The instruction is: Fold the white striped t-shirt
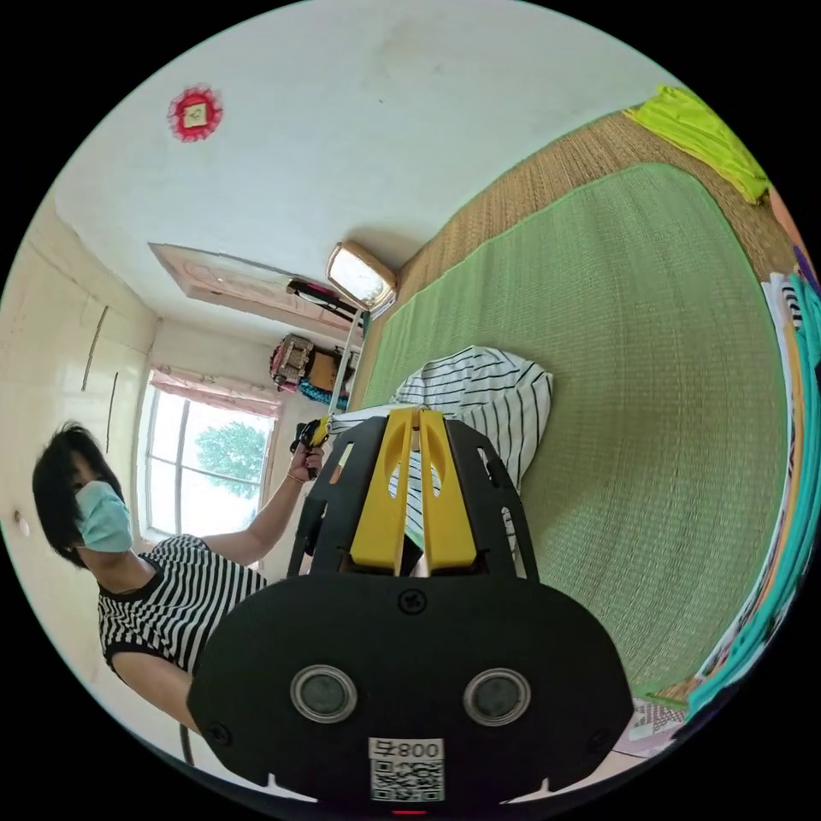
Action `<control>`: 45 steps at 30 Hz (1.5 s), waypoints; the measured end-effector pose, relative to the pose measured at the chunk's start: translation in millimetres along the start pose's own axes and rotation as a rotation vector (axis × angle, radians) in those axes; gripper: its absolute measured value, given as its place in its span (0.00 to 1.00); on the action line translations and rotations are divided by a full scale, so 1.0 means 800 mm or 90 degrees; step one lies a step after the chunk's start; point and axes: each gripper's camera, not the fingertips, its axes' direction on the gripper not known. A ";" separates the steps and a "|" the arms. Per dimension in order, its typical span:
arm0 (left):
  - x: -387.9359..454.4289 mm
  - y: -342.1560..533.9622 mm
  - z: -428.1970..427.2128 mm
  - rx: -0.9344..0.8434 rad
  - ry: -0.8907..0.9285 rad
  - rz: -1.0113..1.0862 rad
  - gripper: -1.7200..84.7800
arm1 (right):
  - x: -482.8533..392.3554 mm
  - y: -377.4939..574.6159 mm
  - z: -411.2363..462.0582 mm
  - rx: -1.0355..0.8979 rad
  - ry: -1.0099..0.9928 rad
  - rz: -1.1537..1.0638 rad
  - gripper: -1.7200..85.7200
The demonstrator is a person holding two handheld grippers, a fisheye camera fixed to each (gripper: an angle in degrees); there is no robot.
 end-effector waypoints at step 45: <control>0.253 -0.113 0.342 -0.264 -0.467 0.296 0.02 | 0.226 -0.139 0.477 -0.247 0.409 -0.197 0.02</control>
